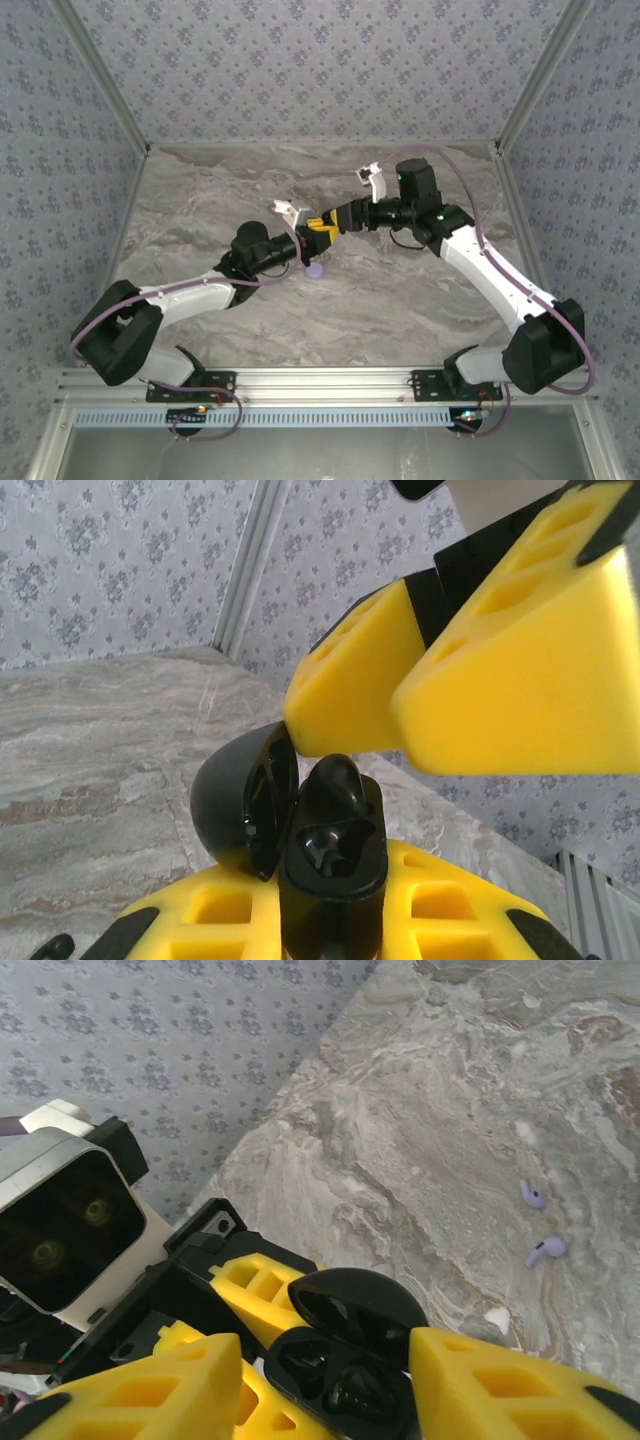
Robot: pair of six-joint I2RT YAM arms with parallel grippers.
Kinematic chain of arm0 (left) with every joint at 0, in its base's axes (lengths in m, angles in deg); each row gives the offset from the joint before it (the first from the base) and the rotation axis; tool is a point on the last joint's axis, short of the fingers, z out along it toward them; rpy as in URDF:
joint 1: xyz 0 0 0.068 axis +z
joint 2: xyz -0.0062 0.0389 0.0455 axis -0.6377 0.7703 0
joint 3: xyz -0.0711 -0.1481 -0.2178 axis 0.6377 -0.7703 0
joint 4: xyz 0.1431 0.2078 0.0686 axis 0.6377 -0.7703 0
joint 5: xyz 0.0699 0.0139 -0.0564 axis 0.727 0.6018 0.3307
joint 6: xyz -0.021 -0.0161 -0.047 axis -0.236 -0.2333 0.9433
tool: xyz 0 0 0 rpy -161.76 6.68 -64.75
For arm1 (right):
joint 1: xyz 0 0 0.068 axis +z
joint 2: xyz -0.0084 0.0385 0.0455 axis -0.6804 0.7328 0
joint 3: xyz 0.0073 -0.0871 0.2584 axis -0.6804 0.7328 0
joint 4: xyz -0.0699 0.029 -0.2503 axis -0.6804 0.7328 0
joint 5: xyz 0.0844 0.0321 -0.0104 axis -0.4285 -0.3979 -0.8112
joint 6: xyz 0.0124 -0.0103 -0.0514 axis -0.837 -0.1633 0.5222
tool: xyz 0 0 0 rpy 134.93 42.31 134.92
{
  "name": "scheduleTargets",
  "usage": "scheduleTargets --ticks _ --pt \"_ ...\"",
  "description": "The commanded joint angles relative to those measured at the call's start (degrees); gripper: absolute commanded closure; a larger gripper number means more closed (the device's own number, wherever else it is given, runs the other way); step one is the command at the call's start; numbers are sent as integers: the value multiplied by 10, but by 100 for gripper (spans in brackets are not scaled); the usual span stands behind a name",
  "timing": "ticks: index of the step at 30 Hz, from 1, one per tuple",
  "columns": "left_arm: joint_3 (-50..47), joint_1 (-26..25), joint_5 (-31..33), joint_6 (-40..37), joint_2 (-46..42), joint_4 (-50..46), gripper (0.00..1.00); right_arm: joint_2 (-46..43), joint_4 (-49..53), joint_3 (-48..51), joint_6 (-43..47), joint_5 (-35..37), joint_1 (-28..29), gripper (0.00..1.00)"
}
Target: Insert the wireless bluetooth earbuds into the charging case
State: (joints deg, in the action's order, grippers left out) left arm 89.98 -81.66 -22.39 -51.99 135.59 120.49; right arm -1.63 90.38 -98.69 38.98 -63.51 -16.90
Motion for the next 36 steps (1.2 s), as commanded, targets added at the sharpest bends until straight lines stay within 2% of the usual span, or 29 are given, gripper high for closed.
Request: scheduleTargets --ticks 1,5,8,11,15,24,36 --pt "19 -5 5 -27 -28 -23 90 -27 14 -13 12 46 1 45" --pt "9 -5 17 -48 -49 -58 90 -38 23 -12 13 99 1 44" --pt "12 -5 31 -71 -69 -111 90 -33 45 -16 5 168 1 43" --pt "18 -5 44 -97 -89 -171 90 -7 95 -50 -11 245 -1 42" --pt "14 -4 60 -126 -121 -219 90 44 158 -89 -11 295 -5 42" --pt "12 -5 71 -162 -169 -302 90 163 189 -143 0 290 -22 43" --pt "-1 -5 82 -171 -205 -326 90 332 212 -219 -20 270 -26 50"
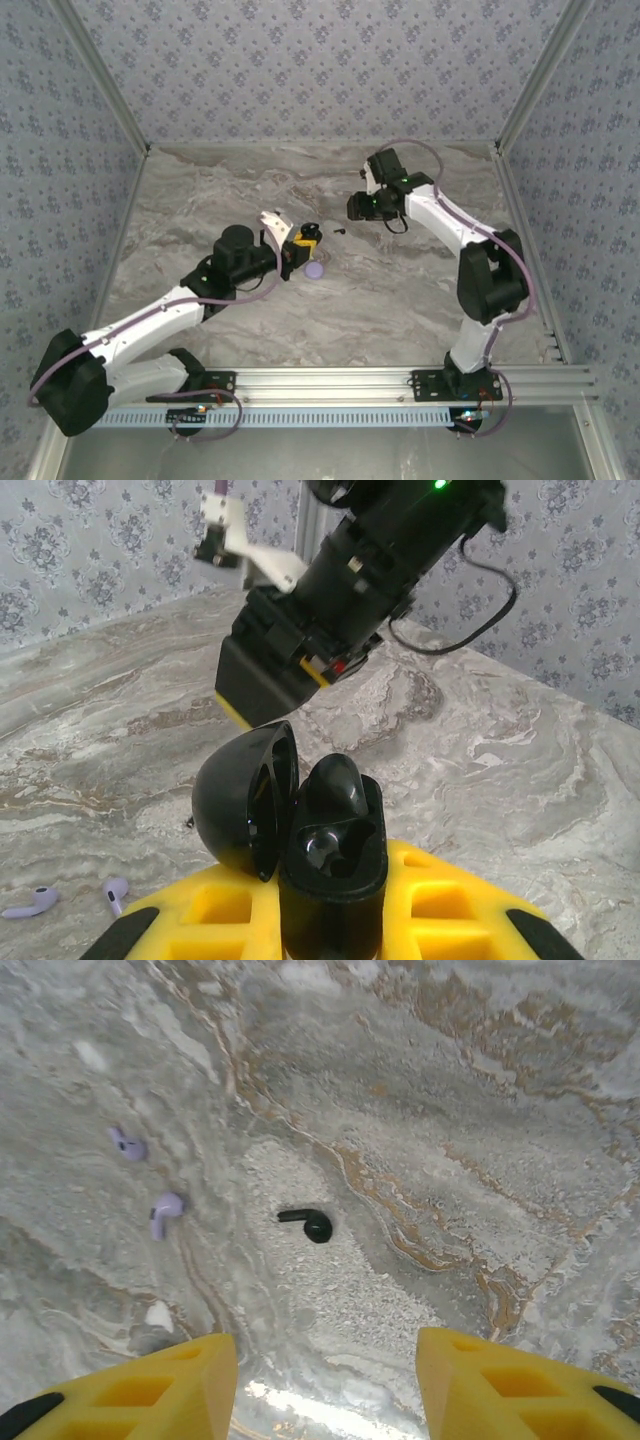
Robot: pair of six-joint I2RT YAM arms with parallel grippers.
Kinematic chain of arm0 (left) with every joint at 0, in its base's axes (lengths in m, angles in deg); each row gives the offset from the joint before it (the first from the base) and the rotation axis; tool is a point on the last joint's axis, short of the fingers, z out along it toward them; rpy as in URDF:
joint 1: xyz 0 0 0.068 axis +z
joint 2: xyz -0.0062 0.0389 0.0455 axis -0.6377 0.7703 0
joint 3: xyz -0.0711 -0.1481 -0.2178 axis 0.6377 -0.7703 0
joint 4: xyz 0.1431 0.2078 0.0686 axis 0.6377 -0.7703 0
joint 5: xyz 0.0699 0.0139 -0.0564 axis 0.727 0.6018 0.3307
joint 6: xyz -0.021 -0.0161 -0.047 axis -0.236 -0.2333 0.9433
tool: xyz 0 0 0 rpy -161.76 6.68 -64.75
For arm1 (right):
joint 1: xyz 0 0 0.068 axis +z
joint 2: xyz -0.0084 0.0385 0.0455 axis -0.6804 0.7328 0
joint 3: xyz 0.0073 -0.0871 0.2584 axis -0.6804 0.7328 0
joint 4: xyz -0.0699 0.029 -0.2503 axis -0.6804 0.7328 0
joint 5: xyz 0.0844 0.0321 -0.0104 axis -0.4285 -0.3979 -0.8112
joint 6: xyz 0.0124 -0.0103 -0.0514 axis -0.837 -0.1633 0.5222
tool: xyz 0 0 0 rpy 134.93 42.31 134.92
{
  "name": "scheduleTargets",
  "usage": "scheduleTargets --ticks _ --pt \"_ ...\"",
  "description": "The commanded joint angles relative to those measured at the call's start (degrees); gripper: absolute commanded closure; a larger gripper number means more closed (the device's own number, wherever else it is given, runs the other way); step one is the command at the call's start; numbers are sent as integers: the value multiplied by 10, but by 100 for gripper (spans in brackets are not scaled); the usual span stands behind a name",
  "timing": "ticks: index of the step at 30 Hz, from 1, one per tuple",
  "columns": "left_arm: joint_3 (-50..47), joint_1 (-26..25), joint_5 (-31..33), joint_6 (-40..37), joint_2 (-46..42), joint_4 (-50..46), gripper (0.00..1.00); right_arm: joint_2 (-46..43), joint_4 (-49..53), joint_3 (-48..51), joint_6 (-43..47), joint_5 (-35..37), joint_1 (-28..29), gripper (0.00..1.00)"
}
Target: Insert the wireless bluetooth earbuds into the charging case
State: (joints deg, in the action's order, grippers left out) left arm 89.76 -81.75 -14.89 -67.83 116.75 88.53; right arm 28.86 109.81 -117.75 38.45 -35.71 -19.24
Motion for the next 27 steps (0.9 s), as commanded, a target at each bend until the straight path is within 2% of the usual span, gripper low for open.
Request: scheduleTargets --ticks 1,9,21,27 --pt "0 -4 8 -13 -18 -7 90 41 17 -36 -18 -10 -2 50" --pt "-1 -4 6 -12 -17 -8 90 130 48 -110 -30 -6 8 55" --pt "-3 -4 2 -7 -19 2 90 206 107 -197 -27 18 23 57" --pt "0 -4 -2 -5 -18 3 90 235 122 -232 -26 35 32 64"
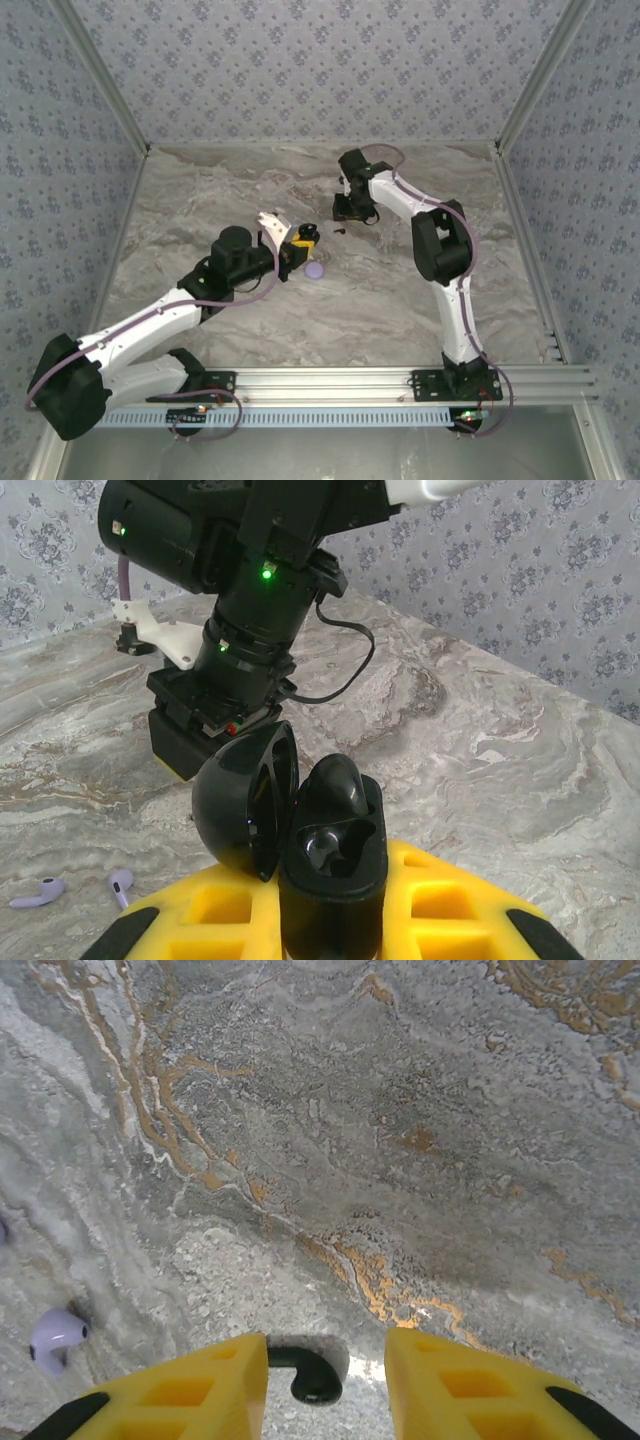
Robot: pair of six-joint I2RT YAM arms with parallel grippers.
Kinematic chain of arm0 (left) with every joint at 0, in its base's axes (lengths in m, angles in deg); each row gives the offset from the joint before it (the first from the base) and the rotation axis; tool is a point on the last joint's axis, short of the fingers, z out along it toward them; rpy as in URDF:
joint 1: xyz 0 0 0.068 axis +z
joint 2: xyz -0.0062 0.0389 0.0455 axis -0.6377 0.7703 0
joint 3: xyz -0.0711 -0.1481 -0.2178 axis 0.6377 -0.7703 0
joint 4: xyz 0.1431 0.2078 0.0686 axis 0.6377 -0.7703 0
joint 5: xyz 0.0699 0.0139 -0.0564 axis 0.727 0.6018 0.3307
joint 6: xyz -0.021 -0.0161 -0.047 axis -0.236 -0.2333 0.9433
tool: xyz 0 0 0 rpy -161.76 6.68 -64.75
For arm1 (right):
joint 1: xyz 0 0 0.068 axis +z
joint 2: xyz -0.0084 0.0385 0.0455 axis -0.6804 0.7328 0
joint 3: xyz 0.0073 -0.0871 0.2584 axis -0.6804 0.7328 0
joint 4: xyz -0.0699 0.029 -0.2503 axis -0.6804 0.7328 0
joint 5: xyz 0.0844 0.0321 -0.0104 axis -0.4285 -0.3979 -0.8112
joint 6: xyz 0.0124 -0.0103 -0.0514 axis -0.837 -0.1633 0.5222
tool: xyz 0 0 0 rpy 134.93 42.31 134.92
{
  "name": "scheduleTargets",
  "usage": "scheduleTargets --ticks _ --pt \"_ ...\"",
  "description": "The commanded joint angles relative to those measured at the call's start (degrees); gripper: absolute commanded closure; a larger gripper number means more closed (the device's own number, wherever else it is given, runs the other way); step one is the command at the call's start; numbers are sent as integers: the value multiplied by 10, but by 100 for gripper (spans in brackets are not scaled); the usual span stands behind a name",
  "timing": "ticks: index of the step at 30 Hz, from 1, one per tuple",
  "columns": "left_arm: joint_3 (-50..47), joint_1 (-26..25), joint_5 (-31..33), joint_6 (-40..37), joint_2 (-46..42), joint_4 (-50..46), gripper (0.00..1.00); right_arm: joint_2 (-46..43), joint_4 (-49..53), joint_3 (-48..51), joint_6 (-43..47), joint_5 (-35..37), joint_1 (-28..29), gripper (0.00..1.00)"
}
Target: Insert the wireless bluetooth earbuds into the charging case
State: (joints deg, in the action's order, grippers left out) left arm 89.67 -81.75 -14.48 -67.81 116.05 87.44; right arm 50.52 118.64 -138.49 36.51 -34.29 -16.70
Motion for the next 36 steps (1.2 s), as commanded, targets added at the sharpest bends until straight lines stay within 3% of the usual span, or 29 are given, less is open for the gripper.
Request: scheduleTargets --ticks 1,15,36 --pt "2 -4 -7 -5 -11 14 90 21 38 -29 -5 23 8 65" --pt "-3 -4 -7 -3 -10 20 90 77 94 -92 42 44 29 68" --pt "0 -4 -6 -2 -10 18 90 50 154 -68 170 111 52 68"
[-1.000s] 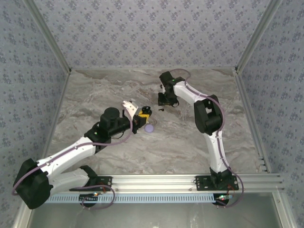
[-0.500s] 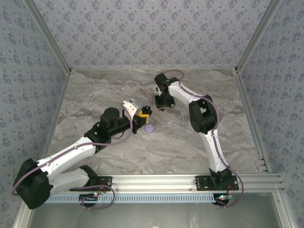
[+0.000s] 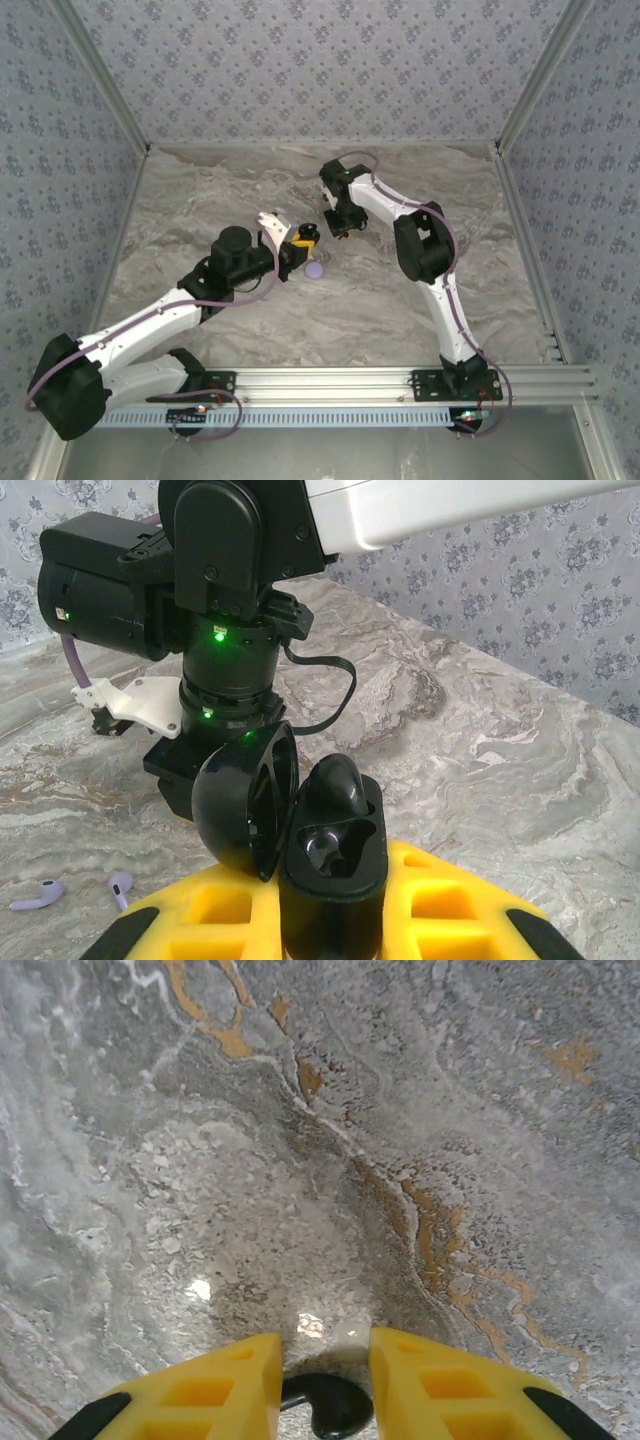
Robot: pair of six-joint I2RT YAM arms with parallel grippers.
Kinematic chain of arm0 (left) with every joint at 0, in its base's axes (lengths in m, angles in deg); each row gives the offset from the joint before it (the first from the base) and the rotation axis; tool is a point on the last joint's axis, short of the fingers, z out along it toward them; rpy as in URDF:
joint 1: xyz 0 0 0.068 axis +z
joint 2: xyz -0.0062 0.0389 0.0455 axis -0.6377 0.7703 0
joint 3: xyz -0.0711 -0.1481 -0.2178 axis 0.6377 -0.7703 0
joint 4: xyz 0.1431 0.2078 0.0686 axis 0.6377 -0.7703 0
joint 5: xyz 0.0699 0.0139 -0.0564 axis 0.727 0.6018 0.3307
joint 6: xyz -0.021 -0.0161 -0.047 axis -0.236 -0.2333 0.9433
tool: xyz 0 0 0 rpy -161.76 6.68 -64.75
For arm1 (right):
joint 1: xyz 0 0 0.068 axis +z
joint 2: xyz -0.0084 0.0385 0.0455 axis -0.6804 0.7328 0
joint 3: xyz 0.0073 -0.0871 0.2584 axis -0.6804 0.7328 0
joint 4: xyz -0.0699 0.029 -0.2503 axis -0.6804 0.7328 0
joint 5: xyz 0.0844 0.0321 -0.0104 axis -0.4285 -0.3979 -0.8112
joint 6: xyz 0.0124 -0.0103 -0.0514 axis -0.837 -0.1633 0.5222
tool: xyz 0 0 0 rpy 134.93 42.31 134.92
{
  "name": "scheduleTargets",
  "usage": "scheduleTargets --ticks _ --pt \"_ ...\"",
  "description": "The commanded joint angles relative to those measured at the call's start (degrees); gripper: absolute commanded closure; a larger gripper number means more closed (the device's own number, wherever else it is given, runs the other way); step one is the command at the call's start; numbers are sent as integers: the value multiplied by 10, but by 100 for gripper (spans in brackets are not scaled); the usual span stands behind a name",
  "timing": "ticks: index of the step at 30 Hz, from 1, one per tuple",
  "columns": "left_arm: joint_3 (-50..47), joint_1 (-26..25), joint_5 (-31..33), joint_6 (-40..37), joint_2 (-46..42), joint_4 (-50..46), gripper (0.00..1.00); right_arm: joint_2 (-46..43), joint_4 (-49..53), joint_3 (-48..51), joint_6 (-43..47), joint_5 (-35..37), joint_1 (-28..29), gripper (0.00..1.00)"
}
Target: Insert the wireless bluetooth earbuds into the charging case
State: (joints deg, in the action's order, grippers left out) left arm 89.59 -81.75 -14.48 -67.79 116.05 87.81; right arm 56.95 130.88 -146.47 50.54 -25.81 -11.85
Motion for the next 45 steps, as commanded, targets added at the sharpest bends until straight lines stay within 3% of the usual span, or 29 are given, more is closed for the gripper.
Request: scheduleTargets --ticks 1,10,17,28,45 --pt "1 -4 -6 -2 -10 13 90 -19 32 15 27 30 4 68" --pt "1 -4 -7 -3 -11 12 90 -73 4 46 -4 9 -2 62" --pt "0 -4 -7 -2 -11 15 90 -100 -15 73 -93 -7 -10 57" --pt "2 -3 -12 -4 -11 15 90 -81 -32 88 -189 -14 -14 62" --pt "1 -4 -13 -2 -8 18 90 -53 -39 87 -208 -15 -17 63"
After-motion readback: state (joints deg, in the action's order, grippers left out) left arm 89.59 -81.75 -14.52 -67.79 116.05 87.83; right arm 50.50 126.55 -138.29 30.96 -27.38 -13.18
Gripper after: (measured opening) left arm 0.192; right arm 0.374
